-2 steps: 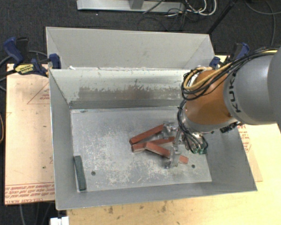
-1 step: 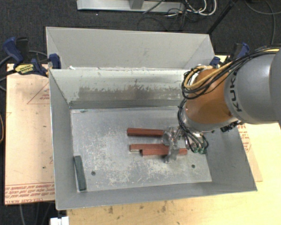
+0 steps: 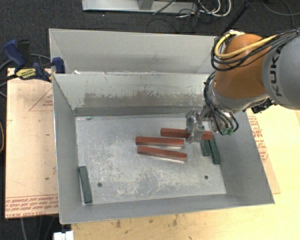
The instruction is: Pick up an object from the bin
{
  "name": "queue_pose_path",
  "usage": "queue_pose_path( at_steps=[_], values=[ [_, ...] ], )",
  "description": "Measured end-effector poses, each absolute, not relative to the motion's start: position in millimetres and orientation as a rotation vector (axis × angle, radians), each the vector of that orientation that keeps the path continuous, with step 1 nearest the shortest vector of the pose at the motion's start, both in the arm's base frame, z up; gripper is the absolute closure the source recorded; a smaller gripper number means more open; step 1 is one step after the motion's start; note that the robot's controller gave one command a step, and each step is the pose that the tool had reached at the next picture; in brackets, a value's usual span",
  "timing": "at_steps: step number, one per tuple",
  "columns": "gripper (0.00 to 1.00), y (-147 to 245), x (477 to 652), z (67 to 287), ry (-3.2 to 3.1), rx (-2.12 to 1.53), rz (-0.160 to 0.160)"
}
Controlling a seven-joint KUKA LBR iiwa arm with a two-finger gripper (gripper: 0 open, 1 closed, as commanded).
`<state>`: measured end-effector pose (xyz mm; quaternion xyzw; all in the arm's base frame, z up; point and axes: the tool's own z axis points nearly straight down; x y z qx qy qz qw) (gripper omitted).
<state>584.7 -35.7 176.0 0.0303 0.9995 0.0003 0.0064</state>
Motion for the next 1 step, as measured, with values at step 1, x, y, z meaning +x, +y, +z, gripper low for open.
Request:
queue_pose_path(
  at_steps=[1],
  values=[
    [1.00,-30.4,580.5,234.5,3.130,0.092,0.002]
  ],
)
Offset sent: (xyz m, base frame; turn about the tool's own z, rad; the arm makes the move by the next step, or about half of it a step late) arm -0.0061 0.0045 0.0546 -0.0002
